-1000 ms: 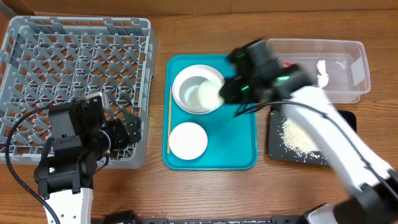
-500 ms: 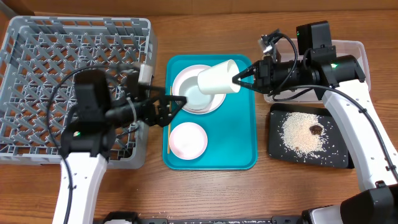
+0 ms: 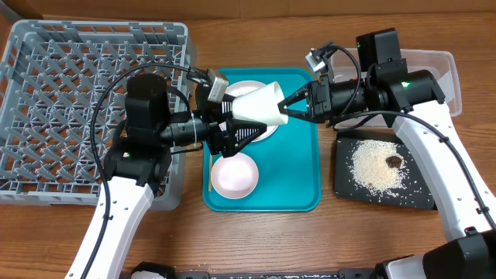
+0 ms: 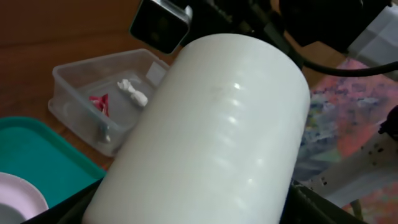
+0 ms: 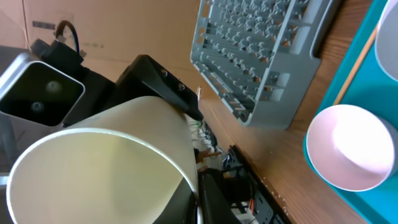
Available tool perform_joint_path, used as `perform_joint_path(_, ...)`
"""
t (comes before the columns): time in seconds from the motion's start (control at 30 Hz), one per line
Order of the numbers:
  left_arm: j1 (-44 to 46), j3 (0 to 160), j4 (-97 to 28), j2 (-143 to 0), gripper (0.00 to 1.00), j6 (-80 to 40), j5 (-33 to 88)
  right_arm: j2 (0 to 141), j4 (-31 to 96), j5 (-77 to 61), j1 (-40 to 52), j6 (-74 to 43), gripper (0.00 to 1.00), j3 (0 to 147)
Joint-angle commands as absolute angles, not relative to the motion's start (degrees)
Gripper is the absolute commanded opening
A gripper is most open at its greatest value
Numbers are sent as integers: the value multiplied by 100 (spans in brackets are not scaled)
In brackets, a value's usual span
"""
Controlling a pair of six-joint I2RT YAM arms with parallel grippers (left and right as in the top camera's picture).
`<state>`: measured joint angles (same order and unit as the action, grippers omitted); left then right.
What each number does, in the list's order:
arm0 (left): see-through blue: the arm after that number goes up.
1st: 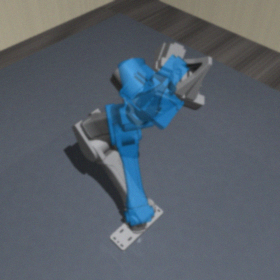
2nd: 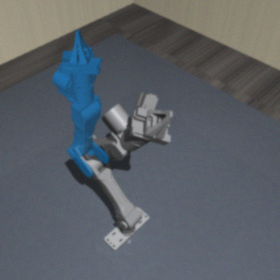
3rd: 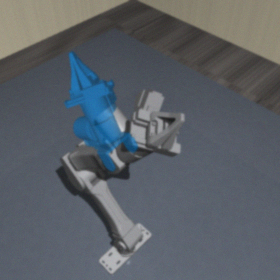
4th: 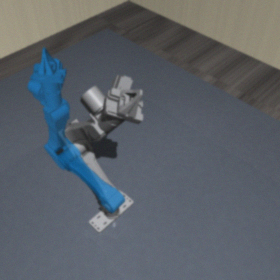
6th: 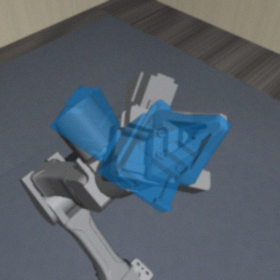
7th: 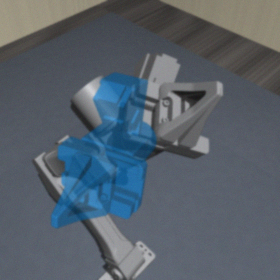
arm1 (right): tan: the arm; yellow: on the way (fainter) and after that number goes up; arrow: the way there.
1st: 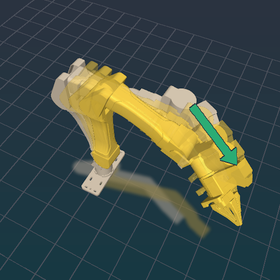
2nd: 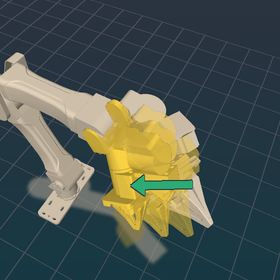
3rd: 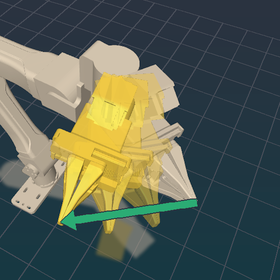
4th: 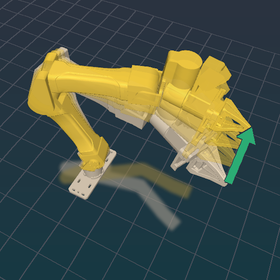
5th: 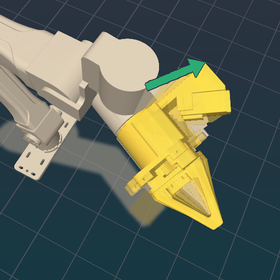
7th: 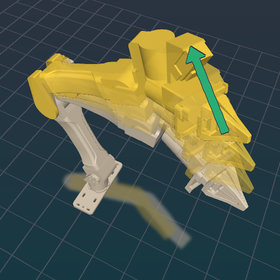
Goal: Sort waste into correct bins and load items into the dishwasher
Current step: 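Hand the white cup from the right gripper to the left gripper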
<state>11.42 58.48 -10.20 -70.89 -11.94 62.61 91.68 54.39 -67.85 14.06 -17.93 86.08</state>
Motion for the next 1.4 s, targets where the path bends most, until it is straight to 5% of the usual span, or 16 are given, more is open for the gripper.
perform_joint_path(0.0,1170,5953,-952,-7098,79,-1295,6460,9174,5413,-7002,1568,-1717,4,8589)
perform_joint_path(0.2,1170,5953,-956,-7098,72,-1295,6615,9174,5413,-7002,1588,-1717,4,8589)
perform_joint_path(0.63,1170,5953,-615,-7098,80,-1385,6761,9174,5520,-7002,1719,-1717,4,8586)
perform_joint_path(1.03,1170,5953,-617,-7098,60,-1422,6757,9174,5476,-7000,1767,-1717,5,8586)
perform_joint_path(1.27,1164,5953,-1098,-7098,44,-1382,5909,9174,5476,-6995,1765,-1715,37,8586)
perform_joint_path(1.37,1153,5953,-1579,-7098,26,-1236,5168,9172,5485,-6895,1693,-1717,46,8586)
